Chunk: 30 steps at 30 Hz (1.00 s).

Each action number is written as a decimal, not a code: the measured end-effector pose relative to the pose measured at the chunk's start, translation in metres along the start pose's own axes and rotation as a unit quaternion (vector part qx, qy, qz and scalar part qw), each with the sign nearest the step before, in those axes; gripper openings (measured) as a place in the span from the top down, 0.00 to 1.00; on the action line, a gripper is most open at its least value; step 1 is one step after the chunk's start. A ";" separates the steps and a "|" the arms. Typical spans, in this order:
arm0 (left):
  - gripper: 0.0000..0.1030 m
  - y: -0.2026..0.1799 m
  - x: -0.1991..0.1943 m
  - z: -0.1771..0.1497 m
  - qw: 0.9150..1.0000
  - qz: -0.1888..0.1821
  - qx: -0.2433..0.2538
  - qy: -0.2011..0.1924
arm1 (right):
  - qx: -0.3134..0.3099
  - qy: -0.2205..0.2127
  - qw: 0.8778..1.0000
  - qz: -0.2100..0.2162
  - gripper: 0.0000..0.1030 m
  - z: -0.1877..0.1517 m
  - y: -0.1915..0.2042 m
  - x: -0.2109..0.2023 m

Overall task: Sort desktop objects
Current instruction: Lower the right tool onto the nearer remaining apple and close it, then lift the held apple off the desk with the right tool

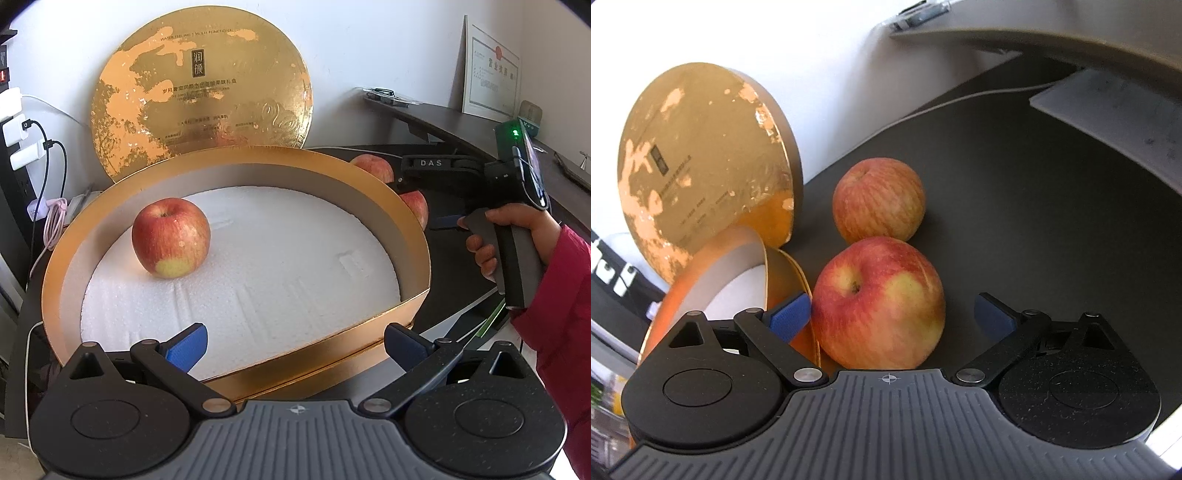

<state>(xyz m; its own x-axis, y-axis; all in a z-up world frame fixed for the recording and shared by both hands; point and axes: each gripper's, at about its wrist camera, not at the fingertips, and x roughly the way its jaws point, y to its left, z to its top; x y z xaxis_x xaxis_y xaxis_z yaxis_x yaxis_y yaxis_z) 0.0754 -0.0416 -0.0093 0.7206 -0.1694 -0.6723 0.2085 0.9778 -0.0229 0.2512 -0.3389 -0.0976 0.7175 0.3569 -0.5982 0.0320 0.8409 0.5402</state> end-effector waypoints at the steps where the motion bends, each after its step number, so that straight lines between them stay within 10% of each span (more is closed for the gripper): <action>1: 0.01 0.000 0.000 0.000 1.000 0.000 0.000 0.000 | 0.006 0.004 1.000 0.003 0.05 0.001 0.000 0.003; 30: 0.01 -0.006 -0.017 -0.009 1.000 -0.003 0.007 -0.005 | 0.011 0.009 0.999 -0.029 0.15 -0.013 -0.022 -0.022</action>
<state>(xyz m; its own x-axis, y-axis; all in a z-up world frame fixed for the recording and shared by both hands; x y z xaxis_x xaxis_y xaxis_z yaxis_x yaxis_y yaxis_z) 0.0562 -0.0432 -0.0042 0.7258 -0.1767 -0.6649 0.2220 0.9749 -0.0166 0.2259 -0.3599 -0.1038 0.7020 0.3148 -0.6388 0.0888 0.8513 0.5171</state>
